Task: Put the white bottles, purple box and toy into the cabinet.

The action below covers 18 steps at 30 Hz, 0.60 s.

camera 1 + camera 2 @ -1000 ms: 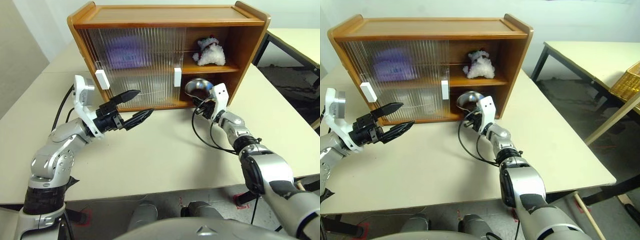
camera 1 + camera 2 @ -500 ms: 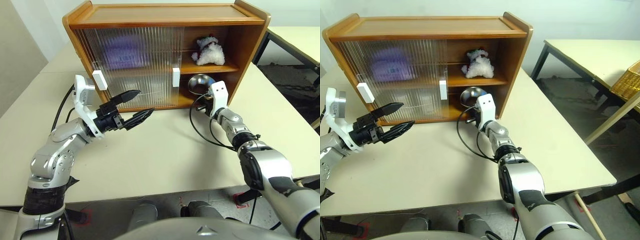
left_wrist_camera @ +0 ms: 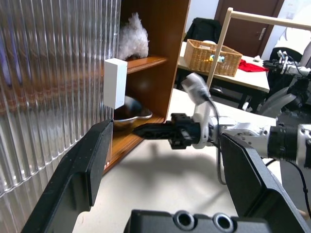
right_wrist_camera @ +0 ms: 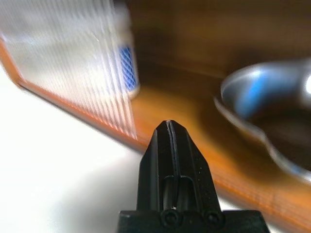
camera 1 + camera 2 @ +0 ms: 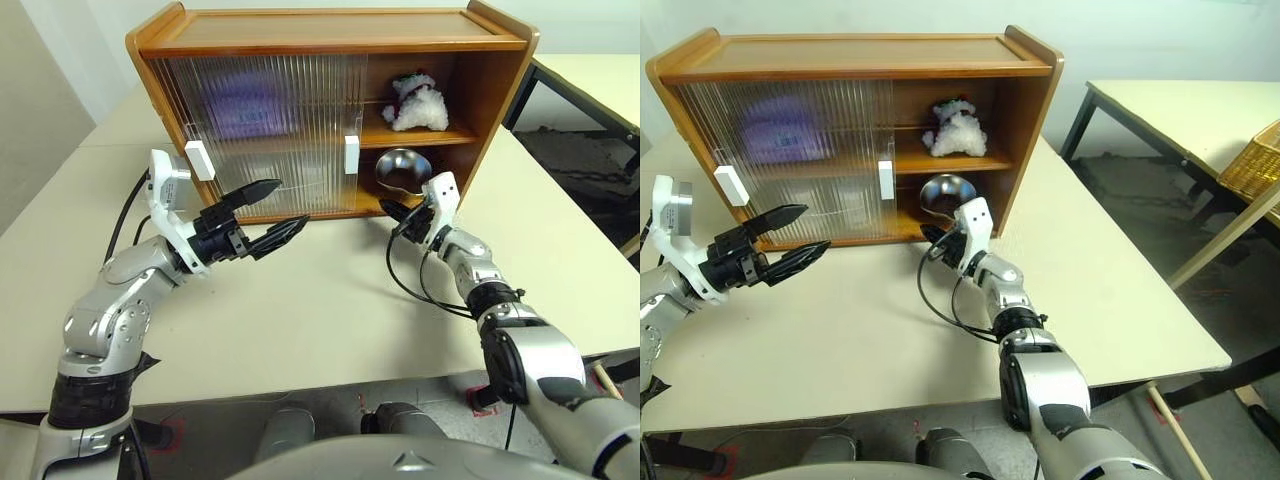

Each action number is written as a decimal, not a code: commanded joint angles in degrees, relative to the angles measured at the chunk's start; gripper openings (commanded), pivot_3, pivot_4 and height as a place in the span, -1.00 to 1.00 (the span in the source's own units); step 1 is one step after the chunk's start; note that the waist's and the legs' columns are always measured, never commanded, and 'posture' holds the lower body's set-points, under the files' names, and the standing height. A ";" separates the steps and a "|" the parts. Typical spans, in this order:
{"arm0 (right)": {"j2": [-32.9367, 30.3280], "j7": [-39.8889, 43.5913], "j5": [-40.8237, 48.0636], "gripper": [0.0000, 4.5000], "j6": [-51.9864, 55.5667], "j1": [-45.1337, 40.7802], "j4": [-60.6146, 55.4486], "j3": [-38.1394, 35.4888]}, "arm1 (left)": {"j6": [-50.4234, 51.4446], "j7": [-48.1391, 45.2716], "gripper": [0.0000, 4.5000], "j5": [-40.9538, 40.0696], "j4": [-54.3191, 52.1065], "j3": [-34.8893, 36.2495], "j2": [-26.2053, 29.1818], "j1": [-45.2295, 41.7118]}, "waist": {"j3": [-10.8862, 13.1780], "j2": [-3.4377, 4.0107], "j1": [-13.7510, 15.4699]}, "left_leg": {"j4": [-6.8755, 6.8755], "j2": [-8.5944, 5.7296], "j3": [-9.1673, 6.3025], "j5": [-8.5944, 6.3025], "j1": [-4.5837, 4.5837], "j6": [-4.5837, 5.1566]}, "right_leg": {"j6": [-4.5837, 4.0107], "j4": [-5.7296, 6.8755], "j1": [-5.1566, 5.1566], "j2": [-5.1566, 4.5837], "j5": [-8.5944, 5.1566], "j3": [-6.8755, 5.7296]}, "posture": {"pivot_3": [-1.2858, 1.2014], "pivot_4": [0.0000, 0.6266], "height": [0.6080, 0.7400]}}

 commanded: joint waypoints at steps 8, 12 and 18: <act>0.91 -2.24 3.20 -0.99 20.54 12.11 -41.66 8.72 | -1.25 -1.33 1.00 0.81 1.22 -0.48 -0.31 -0.06 | -0.02 -0.03 -0.17 | 0.05 0.06 0.15 0.06 0.25 0.02 | 0.42 0.01 0.21 0.14 -0.26 0.02 | 0.08 -1.00 1.00; 3.26 -6.36 0.25 -0.99 21.40 11.14 -46.96 13.02 | -1.36 -1.43 1.00 0.82 1.14 -0.46 -0.29 0.22 | -0.06 -0.09 -0.46 | 0.07 0.07 0.14 0.09 0.47 0.06 | 0.34 0.02 0.41 0.19 -0.32 0.08 | 0.08 -1.00 1.00; 8.80 -13.18 -2.36 -0.99 21.52 6.56 -44.22 16.02 | -0.83 -1.46 1.00 0.53 0.81 0.05 0.43 0.22 | -0.10 -0.10 -0.62 | 0.05 0.07 0.06 0.15 0.47 0.13 | 0.15 0.05 0.33 0.20 -0.32 0.07 | 0.08 -1.00 1.00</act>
